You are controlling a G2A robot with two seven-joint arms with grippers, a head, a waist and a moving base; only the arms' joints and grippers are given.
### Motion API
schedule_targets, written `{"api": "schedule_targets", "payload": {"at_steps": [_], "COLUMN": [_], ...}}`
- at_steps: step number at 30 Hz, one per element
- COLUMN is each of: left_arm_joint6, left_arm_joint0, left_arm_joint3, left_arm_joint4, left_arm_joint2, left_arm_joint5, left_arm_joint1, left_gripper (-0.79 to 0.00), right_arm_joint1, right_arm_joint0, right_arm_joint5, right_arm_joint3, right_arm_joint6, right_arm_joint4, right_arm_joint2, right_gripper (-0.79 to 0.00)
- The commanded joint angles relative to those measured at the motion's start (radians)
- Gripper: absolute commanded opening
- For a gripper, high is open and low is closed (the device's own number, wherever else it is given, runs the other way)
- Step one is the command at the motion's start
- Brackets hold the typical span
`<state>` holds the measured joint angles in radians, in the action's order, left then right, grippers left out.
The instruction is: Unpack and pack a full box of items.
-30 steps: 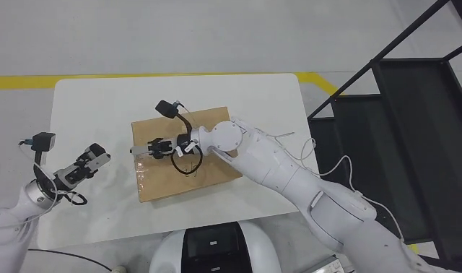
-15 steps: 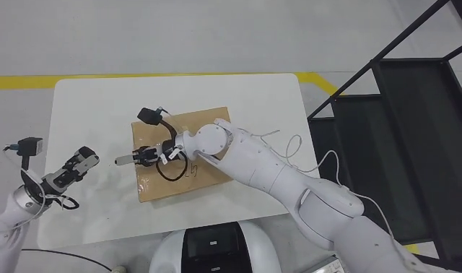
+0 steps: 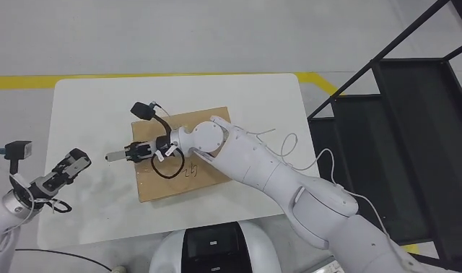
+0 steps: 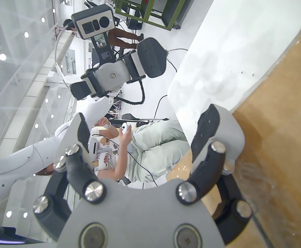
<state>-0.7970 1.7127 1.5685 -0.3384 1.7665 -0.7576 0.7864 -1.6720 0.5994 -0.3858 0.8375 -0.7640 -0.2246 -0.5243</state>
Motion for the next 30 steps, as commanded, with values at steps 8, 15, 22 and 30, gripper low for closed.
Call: {"api": "schedule_targets", "payload": {"at_steps": [8, 15, 22, 30], "left_arm_joint6": [-0.019, -0.027, -0.082, -0.09], "left_arm_joint0": [-0.012, -0.063, -0.125, -0.165], "left_arm_joint3": [0.024, 0.071, 0.087, 0.068], "left_arm_joint4": [0.028, 0.08, 0.135, 0.148], "left_arm_joint2": [-0.035, -0.095, -0.181, -0.224], "left_arm_joint5": [0.004, 0.039, 0.086, 0.091], "left_arm_joint1": [0.006, 0.012, 0.017, 0.022], "left_gripper": [0.0, 0.0, 0.0, 0.0], "right_arm_joint1": [0.029, 0.122, 0.227, 0.302], "right_arm_joint0": [0.026, 0.169, 0.407, 0.625], "right_arm_joint5": [-0.037, -0.014, 0.038, 0.024], "right_arm_joint3": [0.064, 0.3, 0.591, 0.73], "right_arm_joint6": [-0.058, -0.143, -0.213, -0.29], "right_arm_joint4": [-0.061, -0.003, 0.17, 0.161], "right_arm_joint2": [-0.101, -0.274, -0.505, -0.777], "right_gripper": [0.0, 0.0, 0.0, 0.0]}}
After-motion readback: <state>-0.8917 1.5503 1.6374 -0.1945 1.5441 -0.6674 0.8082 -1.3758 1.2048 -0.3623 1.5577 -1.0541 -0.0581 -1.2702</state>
